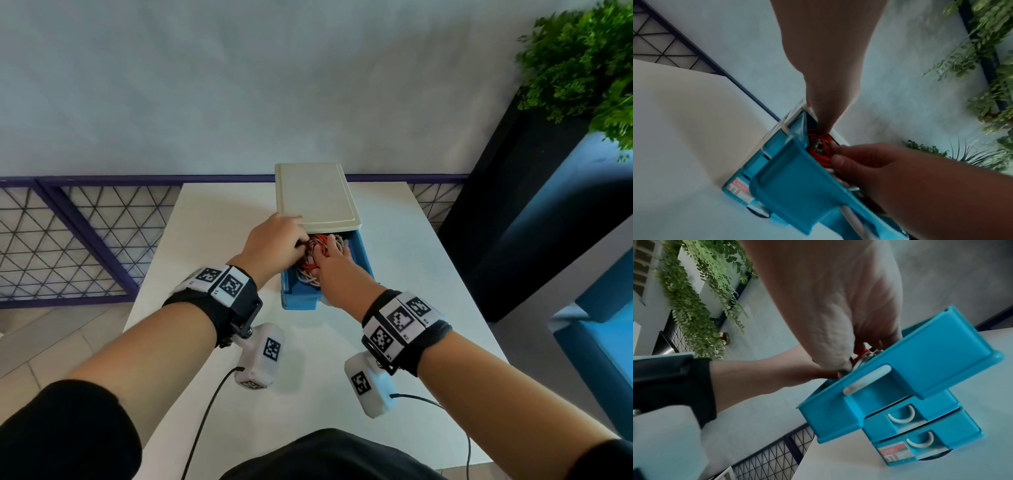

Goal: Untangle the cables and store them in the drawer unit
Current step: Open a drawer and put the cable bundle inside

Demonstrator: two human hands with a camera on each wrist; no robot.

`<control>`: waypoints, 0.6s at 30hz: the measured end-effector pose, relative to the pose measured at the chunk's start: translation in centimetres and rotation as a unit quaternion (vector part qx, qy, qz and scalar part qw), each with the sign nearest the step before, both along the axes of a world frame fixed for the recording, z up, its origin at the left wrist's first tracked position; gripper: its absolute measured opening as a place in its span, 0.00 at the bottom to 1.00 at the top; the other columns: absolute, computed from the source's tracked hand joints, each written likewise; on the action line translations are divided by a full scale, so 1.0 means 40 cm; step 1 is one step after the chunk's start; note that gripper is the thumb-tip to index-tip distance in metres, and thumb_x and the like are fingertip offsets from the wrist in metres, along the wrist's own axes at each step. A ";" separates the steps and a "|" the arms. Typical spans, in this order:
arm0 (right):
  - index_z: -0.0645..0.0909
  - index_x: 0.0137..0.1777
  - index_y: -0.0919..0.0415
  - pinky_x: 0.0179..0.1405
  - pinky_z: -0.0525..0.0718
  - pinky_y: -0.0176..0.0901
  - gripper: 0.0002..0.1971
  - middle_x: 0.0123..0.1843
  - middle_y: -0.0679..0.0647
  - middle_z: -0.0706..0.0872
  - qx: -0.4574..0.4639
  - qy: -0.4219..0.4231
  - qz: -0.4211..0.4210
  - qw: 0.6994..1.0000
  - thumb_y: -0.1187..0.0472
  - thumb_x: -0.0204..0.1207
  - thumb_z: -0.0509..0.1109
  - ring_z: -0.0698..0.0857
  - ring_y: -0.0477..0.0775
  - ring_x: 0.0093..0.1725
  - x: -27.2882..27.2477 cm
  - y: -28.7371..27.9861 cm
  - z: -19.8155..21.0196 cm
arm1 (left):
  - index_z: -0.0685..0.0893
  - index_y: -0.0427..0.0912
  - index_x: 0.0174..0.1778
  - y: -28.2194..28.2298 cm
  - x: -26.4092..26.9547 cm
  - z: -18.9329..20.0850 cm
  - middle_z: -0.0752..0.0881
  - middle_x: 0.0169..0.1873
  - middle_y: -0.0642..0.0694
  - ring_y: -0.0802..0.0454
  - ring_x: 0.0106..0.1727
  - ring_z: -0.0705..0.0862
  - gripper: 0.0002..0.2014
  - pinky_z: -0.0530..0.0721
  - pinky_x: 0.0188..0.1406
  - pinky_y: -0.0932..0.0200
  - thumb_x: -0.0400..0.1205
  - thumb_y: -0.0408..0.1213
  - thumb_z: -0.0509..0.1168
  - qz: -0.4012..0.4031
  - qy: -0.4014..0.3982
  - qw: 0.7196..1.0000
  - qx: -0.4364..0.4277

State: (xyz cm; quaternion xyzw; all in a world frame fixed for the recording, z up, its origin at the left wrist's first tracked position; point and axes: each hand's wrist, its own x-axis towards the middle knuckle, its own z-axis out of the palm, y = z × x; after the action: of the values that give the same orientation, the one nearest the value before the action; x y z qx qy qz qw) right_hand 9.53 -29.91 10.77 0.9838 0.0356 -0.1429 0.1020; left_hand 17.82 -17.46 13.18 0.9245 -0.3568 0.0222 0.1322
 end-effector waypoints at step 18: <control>0.56 0.84 0.56 0.69 0.77 0.58 0.33 0.86 0.57 0.49 0.099 -0.042 -0.092 0.990 0.59 0.82 0.65 0.49 0.64 0.85 -0.025 -0.005 0.049 | 0.50 0.46 0.82 -0.002 -0.025 0.048 0.54 0.80 0.49 0.46 0.82 0.49 0.68 0.38 0.81 0.36 0.51 0.76 0.72 -0.035 0.109 0.979 0.172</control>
State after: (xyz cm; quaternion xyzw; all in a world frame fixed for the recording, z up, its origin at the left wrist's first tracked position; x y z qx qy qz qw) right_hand 8.51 -30.12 12.74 0.9933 -0.0451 -0.1064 -0.0077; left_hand 16.83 -17.54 15.11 0.9175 -0.3705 -0.1445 0.0102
